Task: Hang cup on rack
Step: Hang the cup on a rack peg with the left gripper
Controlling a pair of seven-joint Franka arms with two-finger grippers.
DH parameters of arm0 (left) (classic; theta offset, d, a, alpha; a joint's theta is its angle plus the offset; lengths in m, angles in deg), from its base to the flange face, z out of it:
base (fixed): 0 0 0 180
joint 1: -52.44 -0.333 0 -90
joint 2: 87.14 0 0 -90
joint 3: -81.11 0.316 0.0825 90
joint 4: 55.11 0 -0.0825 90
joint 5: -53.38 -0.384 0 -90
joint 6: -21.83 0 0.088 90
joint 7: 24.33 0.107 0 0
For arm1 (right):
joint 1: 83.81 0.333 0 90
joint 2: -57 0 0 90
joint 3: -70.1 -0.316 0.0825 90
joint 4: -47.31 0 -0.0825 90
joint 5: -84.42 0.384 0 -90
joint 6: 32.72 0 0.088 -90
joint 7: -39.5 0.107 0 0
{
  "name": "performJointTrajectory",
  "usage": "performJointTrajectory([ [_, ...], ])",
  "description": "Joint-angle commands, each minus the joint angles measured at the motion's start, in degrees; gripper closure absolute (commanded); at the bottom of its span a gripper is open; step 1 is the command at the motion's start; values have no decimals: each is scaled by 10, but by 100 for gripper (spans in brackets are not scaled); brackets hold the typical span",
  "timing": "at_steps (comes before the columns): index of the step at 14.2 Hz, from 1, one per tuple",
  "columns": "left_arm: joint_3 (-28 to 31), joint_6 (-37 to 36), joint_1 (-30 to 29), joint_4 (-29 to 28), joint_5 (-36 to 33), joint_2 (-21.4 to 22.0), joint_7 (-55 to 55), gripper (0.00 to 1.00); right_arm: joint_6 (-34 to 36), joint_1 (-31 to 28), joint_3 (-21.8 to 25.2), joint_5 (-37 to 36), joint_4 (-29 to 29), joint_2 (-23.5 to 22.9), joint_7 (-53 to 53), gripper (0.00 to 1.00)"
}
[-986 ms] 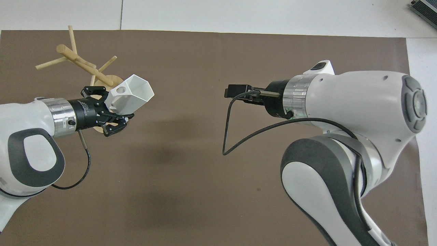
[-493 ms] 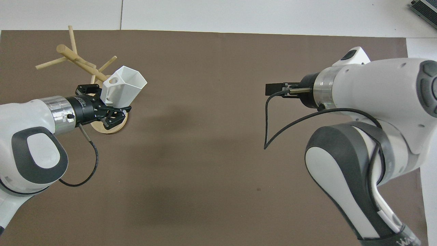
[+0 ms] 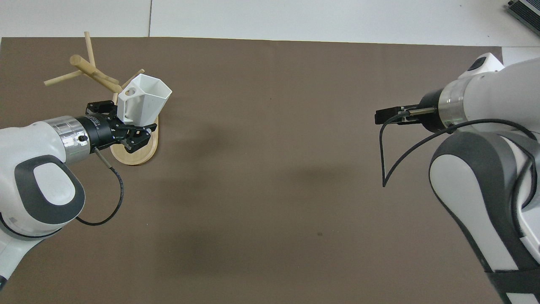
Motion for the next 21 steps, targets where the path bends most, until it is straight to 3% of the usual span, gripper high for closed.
performJointTrajectory([
  [1,-2,19,-3,14,-8,-15,-27,100,61,-2,21,-22,-32,4,-11,0],
  [16,-1,73,-6,27,-6,-41,-69,100,227,-2,64,-52,-121,12,-10,0],
  [21,-1,76,-8,27,-6,-42,-69,100,235,-2,72,-79,-127,12,-11,0],
])
